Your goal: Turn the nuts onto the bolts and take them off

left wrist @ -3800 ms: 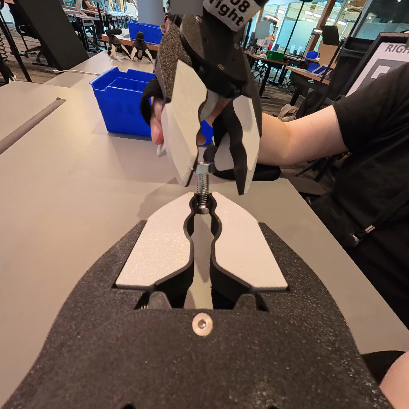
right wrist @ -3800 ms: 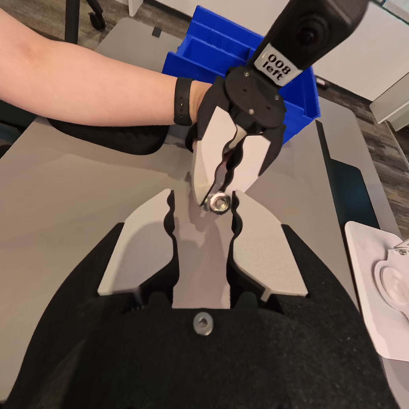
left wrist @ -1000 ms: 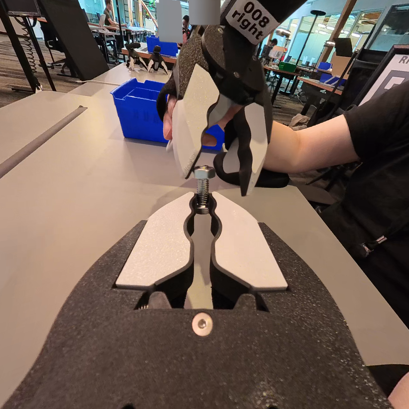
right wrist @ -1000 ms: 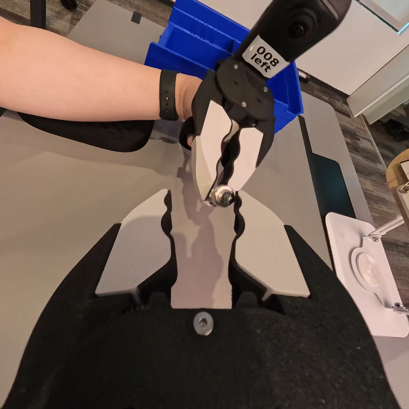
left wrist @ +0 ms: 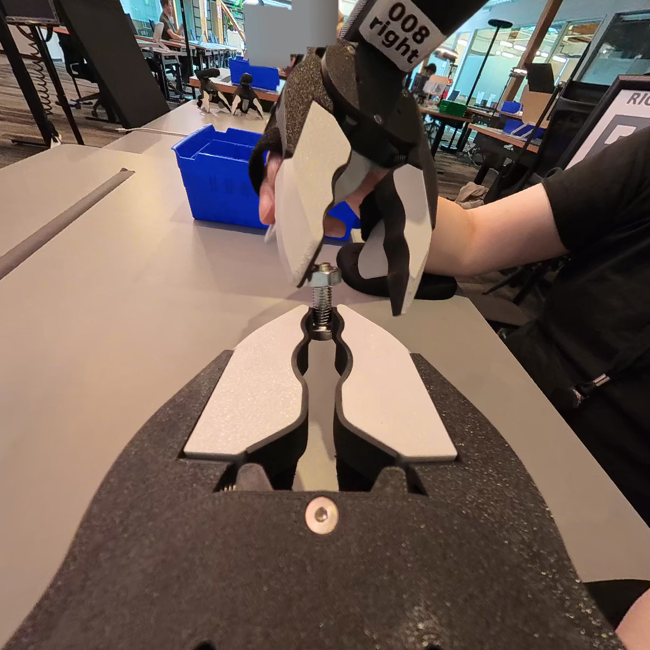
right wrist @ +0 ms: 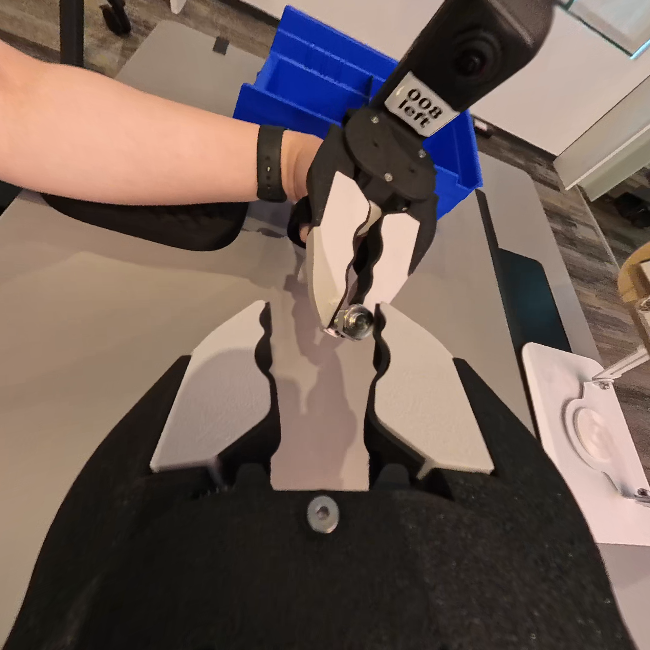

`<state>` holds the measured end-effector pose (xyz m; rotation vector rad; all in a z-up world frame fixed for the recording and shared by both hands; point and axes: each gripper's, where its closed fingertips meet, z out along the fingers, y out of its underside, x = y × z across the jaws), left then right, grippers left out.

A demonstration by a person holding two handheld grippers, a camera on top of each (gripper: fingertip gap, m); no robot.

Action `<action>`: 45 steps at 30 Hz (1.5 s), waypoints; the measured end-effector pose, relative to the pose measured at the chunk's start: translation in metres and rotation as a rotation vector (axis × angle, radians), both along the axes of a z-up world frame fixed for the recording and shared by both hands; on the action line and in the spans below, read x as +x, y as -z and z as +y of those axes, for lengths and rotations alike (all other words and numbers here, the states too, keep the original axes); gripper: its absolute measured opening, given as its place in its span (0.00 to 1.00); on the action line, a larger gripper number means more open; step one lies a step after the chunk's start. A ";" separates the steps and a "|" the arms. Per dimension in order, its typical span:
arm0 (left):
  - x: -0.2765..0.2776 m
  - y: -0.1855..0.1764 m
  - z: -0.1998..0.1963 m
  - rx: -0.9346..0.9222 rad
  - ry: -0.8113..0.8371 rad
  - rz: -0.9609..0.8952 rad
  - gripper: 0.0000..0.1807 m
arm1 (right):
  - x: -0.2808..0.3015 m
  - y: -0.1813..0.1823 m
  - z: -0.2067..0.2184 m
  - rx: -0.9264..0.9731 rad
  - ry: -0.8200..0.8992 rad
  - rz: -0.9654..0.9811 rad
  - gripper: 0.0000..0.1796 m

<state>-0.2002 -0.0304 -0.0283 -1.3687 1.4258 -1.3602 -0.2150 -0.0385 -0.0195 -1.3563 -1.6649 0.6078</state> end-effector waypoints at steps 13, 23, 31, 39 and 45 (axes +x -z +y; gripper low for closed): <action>-0.001 -0.002 0.001 -0.001 -0.003 -0.006 0.05 | 0.000 0.000 0.004 0.010 0.030 -0.002 0.31; -0.007 -0.006 0.004 -0.003 -0.022 -0.025 0.05 | 0.011 0.002 0.004 -0.026 0.036 -0.031 0.27; -0.004 -0.004 0.002 0.007 -0.016 -0.013 0.05 | 0.002 0.000 0.001 0.019 0.020 -0.021 0.32; -0.007 -0.009 0.004 0.004 -0.026 -0.041 0.05 | 0.011 -0.003 0.005 -0.017 0.039 -0.011 0.29; -0.001 -0.004 0.001 0.005 -0.009 -0.019 0.05 | -0.005 -0.001 0.002 0.025 0.025 0.000 0.33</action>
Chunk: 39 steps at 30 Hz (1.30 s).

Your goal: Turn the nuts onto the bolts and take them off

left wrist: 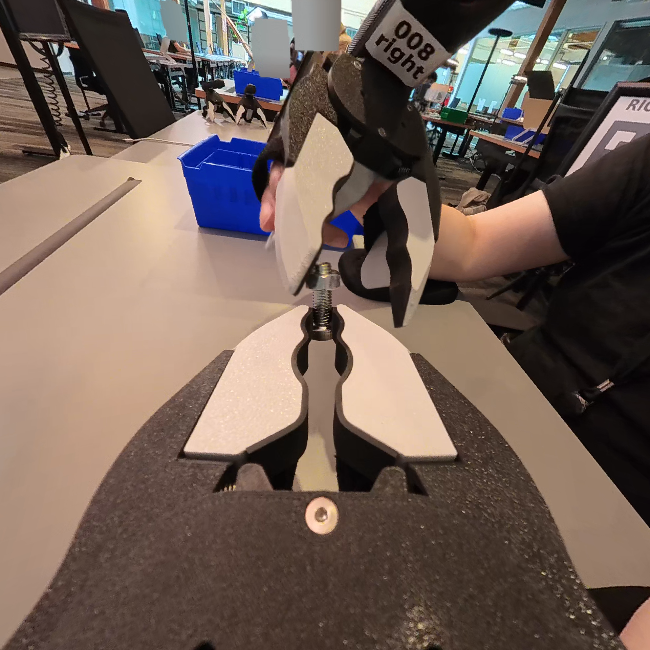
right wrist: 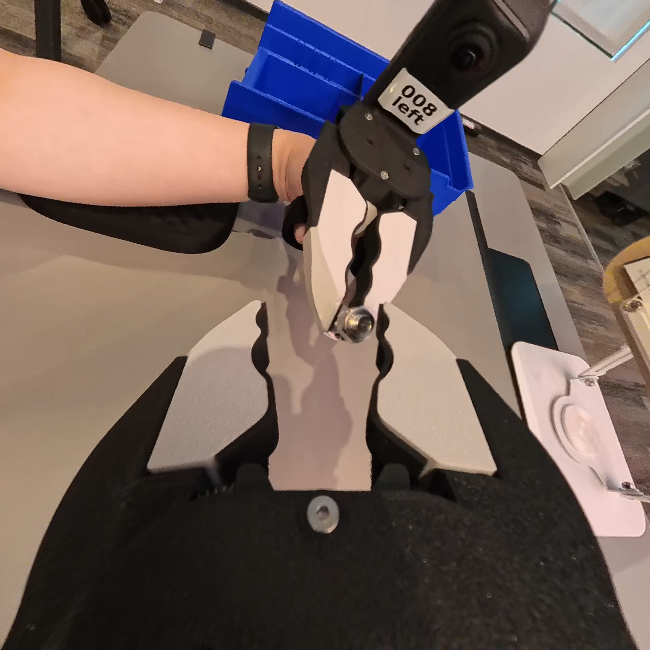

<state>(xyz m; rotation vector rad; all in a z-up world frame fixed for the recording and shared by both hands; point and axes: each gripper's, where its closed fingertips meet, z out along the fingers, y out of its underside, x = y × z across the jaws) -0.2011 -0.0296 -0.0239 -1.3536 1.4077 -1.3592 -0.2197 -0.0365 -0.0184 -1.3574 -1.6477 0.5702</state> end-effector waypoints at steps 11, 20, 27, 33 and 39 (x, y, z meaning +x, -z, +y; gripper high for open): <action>-0.003 -0.003 0.003 0.000 -0.016 -0.015 0.05 | 0.010 -0.005 0.004 -0.030 0.025 0.014 0.31; -0.002 -0.002 0.003 0.011 -0.022 -0.013 0.05 | 0.004 0.002 0.003 -0.004 0.015 -0.020 0.32; -0.002 -0.004 0.004 0.004 -0.025 -0.023 0.05 | 0.013 -0.006 0.007 -0.049 0.032 0.024 0.29; -0.002 -0.002 0.005 0.012 -0.030 -0.015 0.05 | 0.007 0.000 0.004 -0.016 0.012 -0.002 0.31; -0.008 -0.017 0.011 0.009 -0.064 -0.095 0.05 | 0.018 -0.007 0.010 -0.063 0.026 0.053 0.23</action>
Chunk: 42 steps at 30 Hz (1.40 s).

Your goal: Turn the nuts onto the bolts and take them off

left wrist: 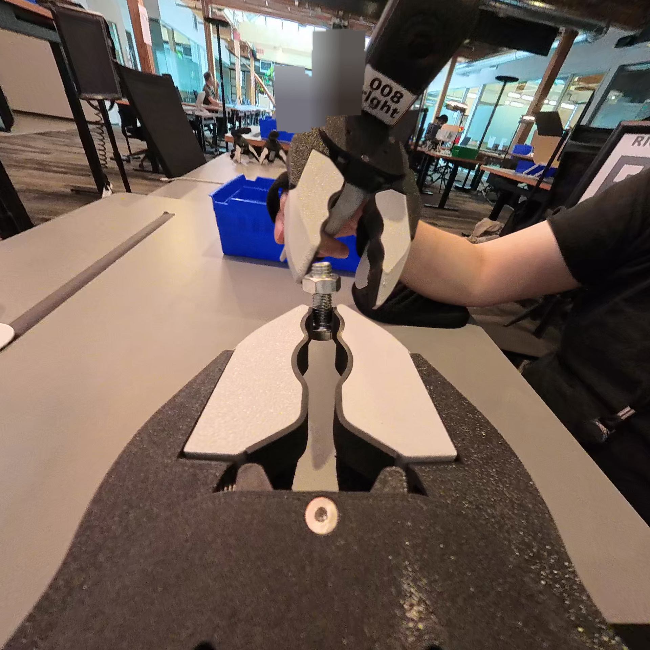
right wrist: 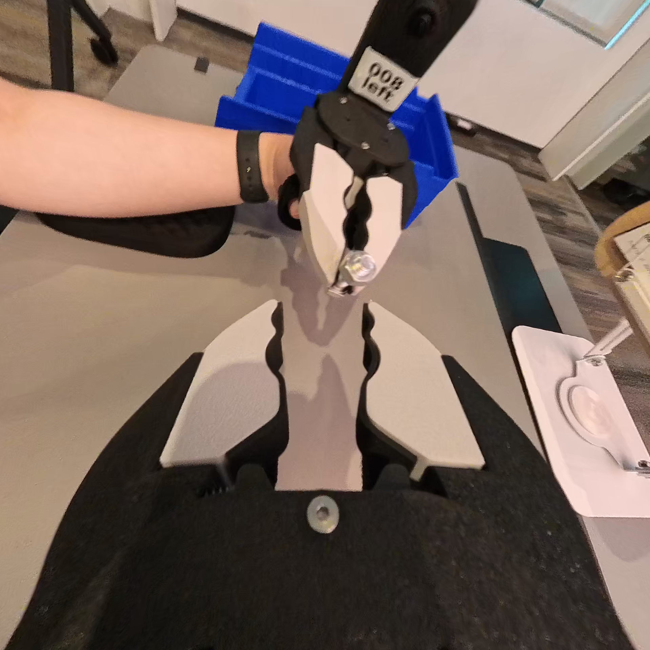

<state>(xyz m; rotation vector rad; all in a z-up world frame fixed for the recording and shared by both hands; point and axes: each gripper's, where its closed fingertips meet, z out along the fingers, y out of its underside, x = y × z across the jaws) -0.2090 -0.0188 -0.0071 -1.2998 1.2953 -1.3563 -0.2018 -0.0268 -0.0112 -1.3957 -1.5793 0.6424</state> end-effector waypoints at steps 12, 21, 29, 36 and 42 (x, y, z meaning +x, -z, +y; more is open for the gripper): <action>-0.002 -0.010 0.001 0.006 -0.010 -0.056 0.05 | -0.016 -0.032 0.015 -0.195 0.009 0.417 0.20; -0.003 -0.014 0.003 0.019 -0.027 -0.080 0.05 | -0.024 -0.032 0.013 -0.257 0.000 0.461 0.15; -0.003 -0.014 0.006 0.017 -0.041 -0.086 0.05 | -0.023 -0.031 0.019 -0.292 0.023 0.487 0.11; -0.002 -0.012 0.008 0.019 -0.050 -0.078 0.05 | -0.026 -0.031 0.021 -0.268 0.042 0.483 0.13; -0.001 -0.012 0.009 0.020 -0.055 -0.080 0.05 | -0.027 -0.029 0.023 -0.267 0.061 0.478 0.11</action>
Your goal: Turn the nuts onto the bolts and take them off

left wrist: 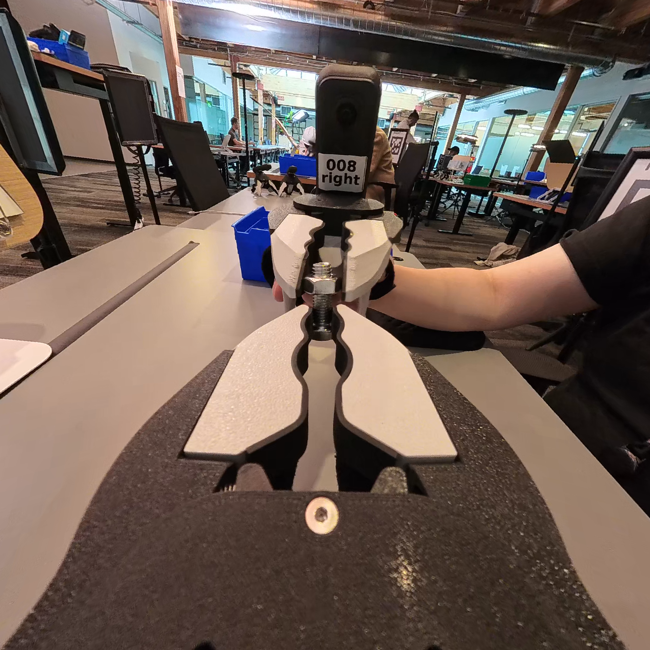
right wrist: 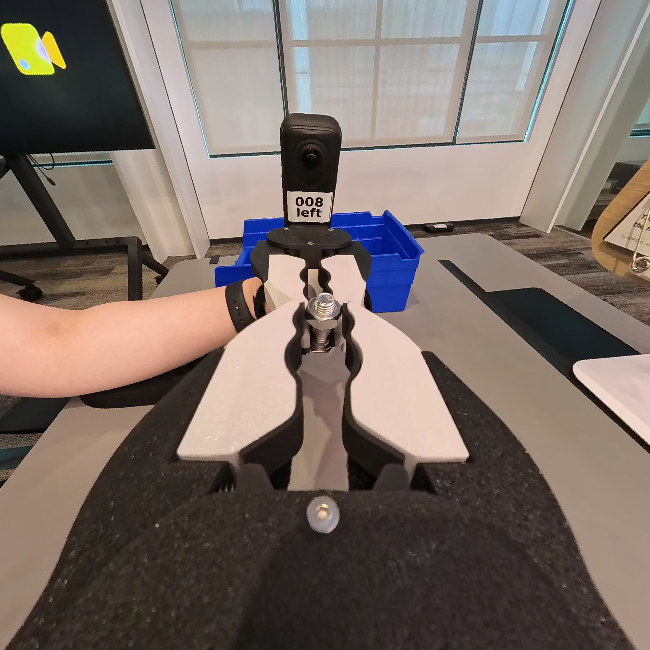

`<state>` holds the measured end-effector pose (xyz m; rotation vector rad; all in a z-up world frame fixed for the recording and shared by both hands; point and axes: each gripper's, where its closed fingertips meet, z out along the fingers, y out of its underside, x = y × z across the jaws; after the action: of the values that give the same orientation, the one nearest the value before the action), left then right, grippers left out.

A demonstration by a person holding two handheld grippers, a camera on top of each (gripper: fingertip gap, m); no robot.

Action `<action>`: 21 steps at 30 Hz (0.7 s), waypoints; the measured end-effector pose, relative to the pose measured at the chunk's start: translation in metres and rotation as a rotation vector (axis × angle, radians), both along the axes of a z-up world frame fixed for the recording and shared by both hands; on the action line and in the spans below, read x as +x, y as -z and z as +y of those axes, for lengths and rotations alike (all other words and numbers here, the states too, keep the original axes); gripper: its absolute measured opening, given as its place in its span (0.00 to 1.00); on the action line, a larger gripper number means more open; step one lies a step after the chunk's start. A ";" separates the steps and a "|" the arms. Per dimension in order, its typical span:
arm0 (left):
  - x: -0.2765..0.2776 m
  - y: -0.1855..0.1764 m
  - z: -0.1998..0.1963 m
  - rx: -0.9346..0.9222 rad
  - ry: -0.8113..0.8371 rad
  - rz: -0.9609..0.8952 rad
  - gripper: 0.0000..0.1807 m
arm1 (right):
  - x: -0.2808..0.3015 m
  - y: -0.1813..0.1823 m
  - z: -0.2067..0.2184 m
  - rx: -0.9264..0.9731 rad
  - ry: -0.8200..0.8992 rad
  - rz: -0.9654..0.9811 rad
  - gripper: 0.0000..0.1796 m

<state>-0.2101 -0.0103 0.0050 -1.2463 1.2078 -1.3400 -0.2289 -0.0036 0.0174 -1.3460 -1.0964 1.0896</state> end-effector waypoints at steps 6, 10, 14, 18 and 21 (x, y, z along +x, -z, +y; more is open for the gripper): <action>0.001 0.000 0.001 -0.016 -0.005 -0.006 0.05 | 0.001 0.000 0.001 -0.007 0.002 0.007 0.11; 0.002 0.000 0.003 0.002 -0.040 -0.007 0.07 | 0.001 0.002 0.000 -0.002 -0.005 0.004 0.11; 0.002 0.000 0.001 0.005 -0.034 0.000 0.13 | 0.002 0.002 0.001 -0.002 -0.004 0.009 0.10; 0.003 0.004 0.001 0.007 -0.038 0.027 0.16 | 0.002 0.004 0.001 0.003 -0.004 -0.003 0.11; 0.004 0.012 0.004 -0.001 -0.047 0.070 0.19 | 0.003 0.003 0.002 0.005 -0.002 -0.004 0.11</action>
<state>-0.2064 -0.0067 -0.0069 -1.3248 1.2189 -1.2720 -0.2254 -0.0020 0.0141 -1.3441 -1.1027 1.0854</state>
